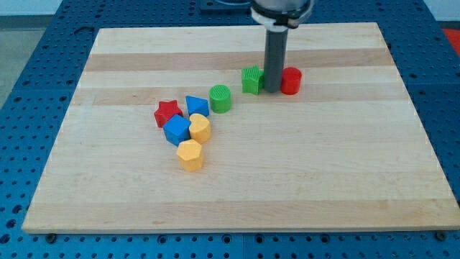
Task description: Move the green star to top right
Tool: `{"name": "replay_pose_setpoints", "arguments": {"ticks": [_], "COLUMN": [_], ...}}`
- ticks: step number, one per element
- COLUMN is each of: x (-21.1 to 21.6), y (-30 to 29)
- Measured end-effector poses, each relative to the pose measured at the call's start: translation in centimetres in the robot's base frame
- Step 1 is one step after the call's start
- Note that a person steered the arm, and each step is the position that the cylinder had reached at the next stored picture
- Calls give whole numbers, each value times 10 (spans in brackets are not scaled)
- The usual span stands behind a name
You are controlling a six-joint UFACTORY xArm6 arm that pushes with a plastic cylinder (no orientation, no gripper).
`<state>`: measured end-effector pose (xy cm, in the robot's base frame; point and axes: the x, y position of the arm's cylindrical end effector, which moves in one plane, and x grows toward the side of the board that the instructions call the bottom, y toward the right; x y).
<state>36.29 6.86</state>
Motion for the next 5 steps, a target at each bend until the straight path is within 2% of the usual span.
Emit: {"name": "replay_pose_setpoints", "arguments": {"ticks": [1,3,4,5], "x": [-7,44,43,20], "y": [14,-17,-49,-64]}}
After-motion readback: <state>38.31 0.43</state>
